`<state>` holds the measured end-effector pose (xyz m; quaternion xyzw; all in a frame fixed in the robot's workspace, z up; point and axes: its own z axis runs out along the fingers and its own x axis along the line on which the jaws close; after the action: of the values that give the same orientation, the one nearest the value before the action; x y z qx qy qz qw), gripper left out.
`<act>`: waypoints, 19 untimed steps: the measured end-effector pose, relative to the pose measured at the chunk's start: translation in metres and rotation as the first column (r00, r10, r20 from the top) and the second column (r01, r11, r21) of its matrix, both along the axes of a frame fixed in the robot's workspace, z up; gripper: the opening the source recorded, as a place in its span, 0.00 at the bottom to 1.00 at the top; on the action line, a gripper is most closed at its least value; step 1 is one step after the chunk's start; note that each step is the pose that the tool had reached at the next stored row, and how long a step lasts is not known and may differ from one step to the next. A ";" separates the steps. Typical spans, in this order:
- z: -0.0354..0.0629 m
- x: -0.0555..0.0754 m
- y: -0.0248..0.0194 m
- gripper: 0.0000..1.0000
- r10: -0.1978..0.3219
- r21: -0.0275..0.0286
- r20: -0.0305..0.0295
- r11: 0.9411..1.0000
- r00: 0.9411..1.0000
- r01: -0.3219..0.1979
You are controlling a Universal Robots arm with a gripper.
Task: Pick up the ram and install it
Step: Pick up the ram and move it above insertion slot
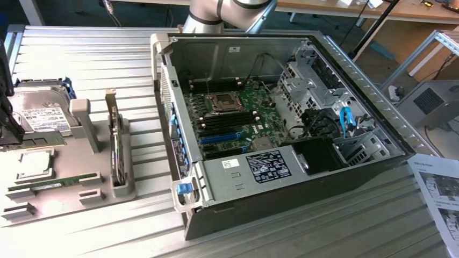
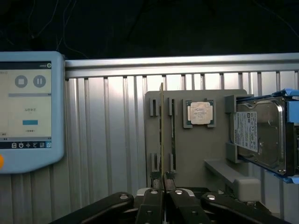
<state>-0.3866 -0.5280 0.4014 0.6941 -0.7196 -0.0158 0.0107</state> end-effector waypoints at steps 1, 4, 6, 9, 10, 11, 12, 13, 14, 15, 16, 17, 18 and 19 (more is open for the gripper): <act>0.0000 0.000 0.0000 0.12 0.000 0.000 0.000 1.000 1.000 0.000; 0.0000 0.002 0.0000 0.12 0.000 0.000 0.000 1.000 1.000 0.000; 0.0000 0.004 0.0000 0.12 0.000 0.000 0.000 1.000 1.000 0.000; 0.0000 0.012 0.0000 0.12 0.000 0.000 0.000 1.000 1.000 0.000; 0.0000 0.013 0.0000 0.12 0.000 0.000 0.000 1.000 1.000 0.000; 0.0000 0.015 0.0000 0.12 0.000 0.000 0.000 1.000 1.000 0.000; 0.0000 0.018 0.0000 0.12 0.000 0.000 0.000 1.000 1.000 0.000; 0.0000 0.021 0.0000 0.12 0.000 0.000 0.000 1.000 1.000 0.000; 0.0000 0.022 0.0000 0.12 0.000 0.000 0.000 1.000 1.000 0.000; 0.0000 0.026 0.0000 0.12 0.000 0.000 0.000 1.000 1.000 0.000; 0.0000 0.031 0.0000 0.12 0.000 0.000 0.000 1.000 1.000 0.000; 0.0000 0.035 0.0000 0.12 0.000 0.000 0.000 1.000 1.000 0.000; 0.0000 0.038 0.0000 0.12 0.000 0.000 0.000 1.000 1.000 0.000; 0.0000 0.040 0.0000 0.12 0.000 0.000 0.000 1.000 1.000 0.000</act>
<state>-0.3464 -0.5280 0.4014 0.6941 -0.7196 -0.0160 0.0108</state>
